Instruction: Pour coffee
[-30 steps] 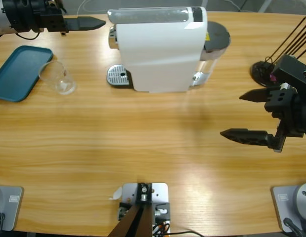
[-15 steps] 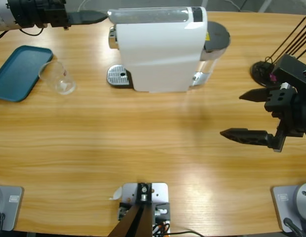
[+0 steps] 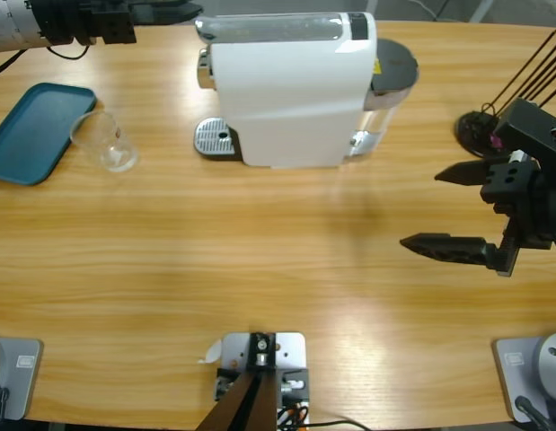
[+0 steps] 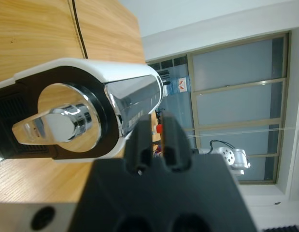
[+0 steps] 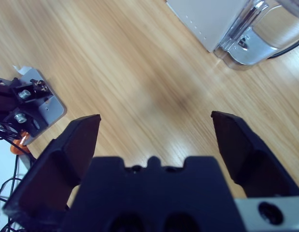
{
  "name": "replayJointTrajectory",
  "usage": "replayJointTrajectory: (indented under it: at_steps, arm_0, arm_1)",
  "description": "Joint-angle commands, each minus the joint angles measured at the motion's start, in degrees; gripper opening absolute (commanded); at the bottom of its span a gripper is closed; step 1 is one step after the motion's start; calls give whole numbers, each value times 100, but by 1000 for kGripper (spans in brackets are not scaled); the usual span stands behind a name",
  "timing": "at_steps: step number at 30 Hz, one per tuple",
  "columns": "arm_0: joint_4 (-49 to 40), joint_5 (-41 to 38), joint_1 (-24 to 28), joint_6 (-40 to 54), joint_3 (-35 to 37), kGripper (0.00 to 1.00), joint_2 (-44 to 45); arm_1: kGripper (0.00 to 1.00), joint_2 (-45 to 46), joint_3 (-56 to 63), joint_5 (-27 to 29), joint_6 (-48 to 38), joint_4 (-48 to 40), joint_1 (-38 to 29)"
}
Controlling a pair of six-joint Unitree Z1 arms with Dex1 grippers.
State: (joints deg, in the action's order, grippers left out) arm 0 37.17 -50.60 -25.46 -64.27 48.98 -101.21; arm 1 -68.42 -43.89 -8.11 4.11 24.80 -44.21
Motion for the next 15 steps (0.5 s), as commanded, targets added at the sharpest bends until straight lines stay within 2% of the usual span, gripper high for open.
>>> replayJointTrajectory:
  at_steps: [1,3,15]
  arm_0:
    - [36,50,224,53,-484,549,267]
    - [36,27,251,43,-517,628,209]
    - [87,33,135,-68,-227,623,-255]
  arm_1:
    - [1000,74,205,11,72,-46,-62]
    - [1000,74,205,11,72,-46,-62]
    - [1000,92,214,11,74,-46,-62]
